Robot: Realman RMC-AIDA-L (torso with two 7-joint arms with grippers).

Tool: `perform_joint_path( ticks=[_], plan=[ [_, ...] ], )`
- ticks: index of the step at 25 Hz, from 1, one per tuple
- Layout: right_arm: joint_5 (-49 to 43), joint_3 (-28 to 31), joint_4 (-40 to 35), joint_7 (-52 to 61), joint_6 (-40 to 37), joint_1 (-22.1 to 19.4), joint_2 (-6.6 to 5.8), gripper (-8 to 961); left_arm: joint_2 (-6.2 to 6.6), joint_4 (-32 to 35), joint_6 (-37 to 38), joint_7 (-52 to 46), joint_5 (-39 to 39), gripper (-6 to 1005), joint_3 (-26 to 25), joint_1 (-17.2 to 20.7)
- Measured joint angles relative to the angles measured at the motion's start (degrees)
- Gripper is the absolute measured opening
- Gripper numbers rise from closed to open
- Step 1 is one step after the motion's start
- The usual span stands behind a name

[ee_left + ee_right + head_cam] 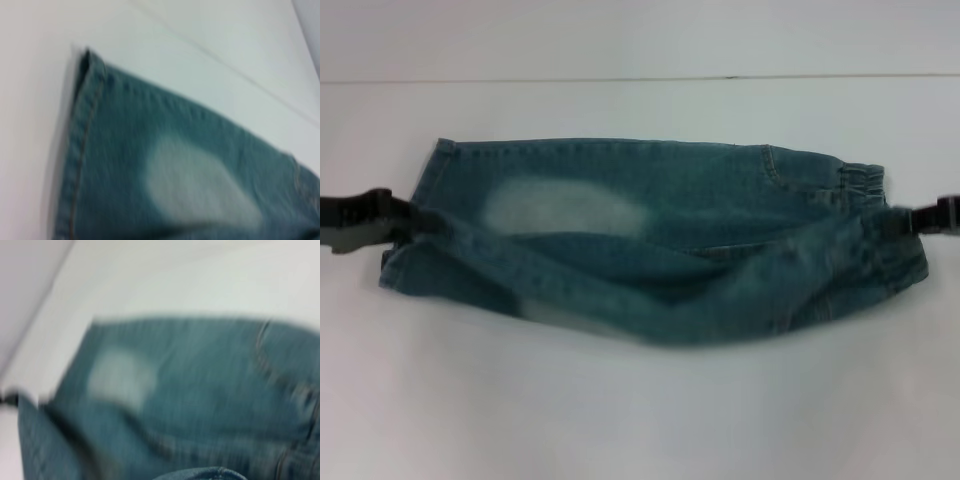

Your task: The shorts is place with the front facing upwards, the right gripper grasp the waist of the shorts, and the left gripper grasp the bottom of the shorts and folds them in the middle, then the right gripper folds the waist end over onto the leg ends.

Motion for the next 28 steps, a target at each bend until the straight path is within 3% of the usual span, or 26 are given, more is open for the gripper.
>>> perform_joint_path(
  ticks=[5, 14, 21, 28],
  plan=[
    [7.4, 1.0, 4.4, -0.3, 8.6, -1.9, 0.06, 68, 0.06, -2.0, -8.1, 0.5, -1.2, 93, 0.5, -1.0],
    [11.6, 0.6, 5.7, -3.2, 22.1, -1.3, 3.29, 79, -0.37, -5.0, -18.1, 3.3, -3.3, 92, 0.8, -2.8],
    [11.7, 0.4, 6.7, -5.3, 30.7, 1.0, 5.87, 87, -1.05, -6.5, -26.0, 3.8, -3.4, 92, 5.6, -3.9],
    [12.1, 0.4, 7.5, -7.2, 36.5, 3.1, 7.18, 95, -2.16, -6.6, -29.8, 5.9, -3.5, 92, 6.4, -4.7]
  ],
)
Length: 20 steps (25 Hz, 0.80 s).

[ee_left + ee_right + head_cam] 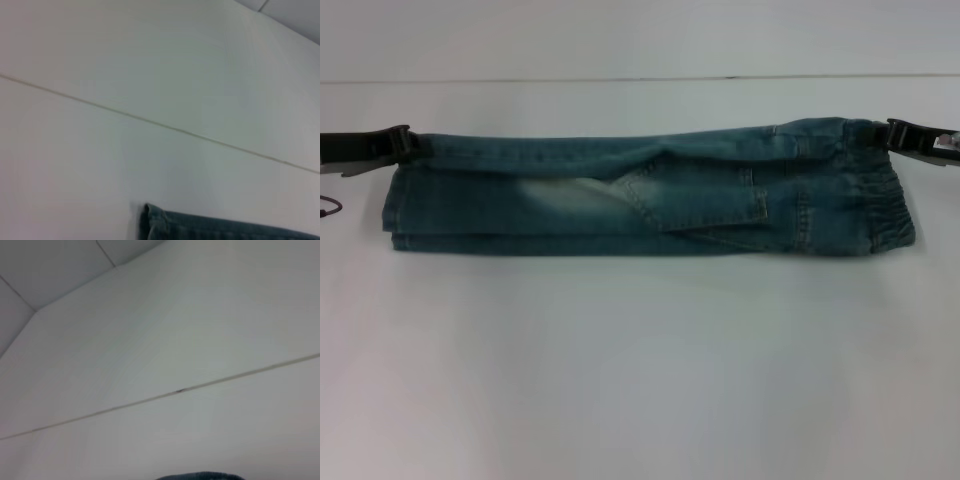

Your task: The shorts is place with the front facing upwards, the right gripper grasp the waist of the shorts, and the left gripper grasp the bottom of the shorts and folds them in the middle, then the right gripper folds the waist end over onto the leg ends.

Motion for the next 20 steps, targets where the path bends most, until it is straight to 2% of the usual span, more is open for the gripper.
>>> perform_joint_path(
  ticks=[16, 20],
  plan=[
    [0.3, -1.0, 1.5, -1.2, 3.2, 1.3, 0.56, 114, -0.8, -2.1, -4.0, 4.5, -3.8, 206, 0.1, -0.7],
    [0.1, -1.6, 1.5, -1.4, 3.2, 1.3, 0.6, 201, -1.13, -2.2, -4.5, 4.8, -3.8, 236, 0.2, -0.6]
  ],
)
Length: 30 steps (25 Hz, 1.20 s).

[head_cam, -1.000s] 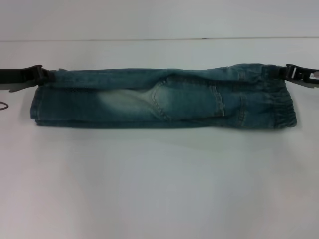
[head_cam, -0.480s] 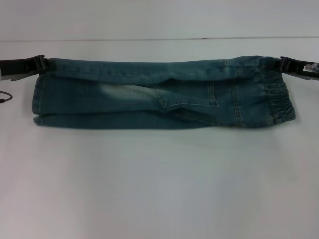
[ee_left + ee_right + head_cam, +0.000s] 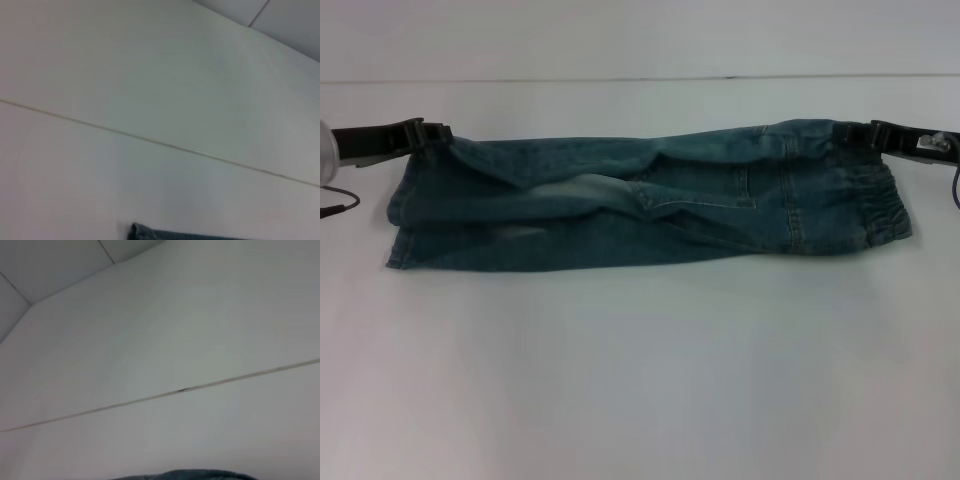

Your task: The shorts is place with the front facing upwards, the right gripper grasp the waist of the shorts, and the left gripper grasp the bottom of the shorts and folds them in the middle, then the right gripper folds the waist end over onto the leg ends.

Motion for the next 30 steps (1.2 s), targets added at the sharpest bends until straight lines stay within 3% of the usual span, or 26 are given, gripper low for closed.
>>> perform_joint_path(
  ticks=[2, 8, 11, 18, 24, 30],
  plan=[
    [-0.1, -0.7, 0.0, 0.2, 0.0, 0.0, -0.08, 244, -0.05, 0.0, -0.1, 0.2, 0.0, 251, 0.0, 0.2],
    [-0.1, -2.1, 0.0, 1.1, 0.0, -0.1, -0.51, 404, -0.09, 0.0, 0.0, 0.2, 0.0, 428, 0.0, 0.4],
    [-0.1, -3.4, -0.4, 2.7, -0.8, -0.4, -1.05, 556, -0.07, 0.1, 0.2, 0.2, 0.0, 696, 0.0, 0.4],
    [-0.2, -4.2, -1.0, 4.5, -5.7, -1.1, -3.66, 840, 0.39, 0.5, 1.1, -0.2, -0.6, 820, -0.4, 1.2],
    [-0.2, -4.4, -4.1, 7.3, -11.4, -2.3, -5.91, 864, 0.62, 2.9, 7.4, 0.9, -2.8, 890, -0.6, 3.1],
    [-0.3, -8.6, -7.1, 14.7, -22.3, -2.5, -10.36, 864, -0.1, 5.6, 16.1, 9.5, -10.8, 887, -0.5, 5.9]
  ],
)
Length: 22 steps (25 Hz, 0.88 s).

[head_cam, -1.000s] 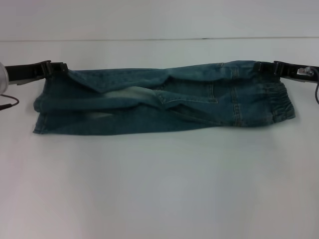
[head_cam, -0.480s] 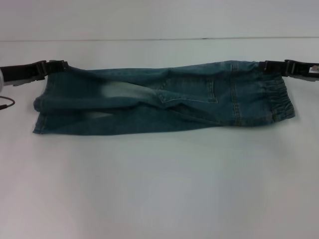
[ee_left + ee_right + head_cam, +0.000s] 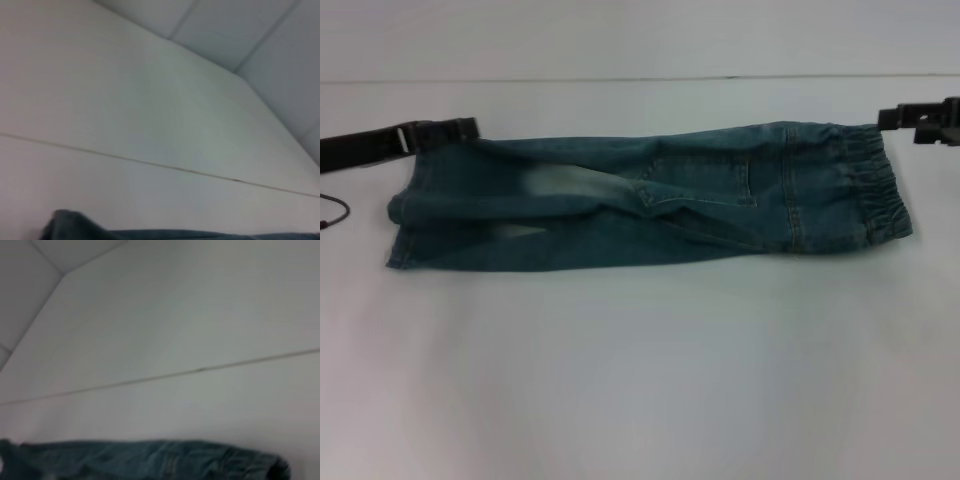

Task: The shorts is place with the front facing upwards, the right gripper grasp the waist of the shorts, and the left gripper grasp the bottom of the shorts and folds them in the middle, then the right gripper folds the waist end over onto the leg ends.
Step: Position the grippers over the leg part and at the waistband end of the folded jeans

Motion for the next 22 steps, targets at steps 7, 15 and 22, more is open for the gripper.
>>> perform_joint_path(
  ticks=[7, 15, 22],
  plan=[
    [-3.1, -1.5, -5.6, 6.4, -9.2, 0.2, -1.08, 865, -1.59, -0.4, 7.7, 12.0, -1.5, 884, 1.1, 0.8],
    [-10.1, -2.7, -5.8, 13.3, -13.7, 3.3, -1.74, 856, -0.67, 0.2, 23.8, 18.4, -1.0, 880, 4.6, 0.5],
    [-13.4, -6.1, -5.7, 18.8, -11.0, 4.6, -0.85, 856, -1.3, -0.2, 23.3, 19.2, -1.0, 877, 7.3, 1.4]
  ],
)
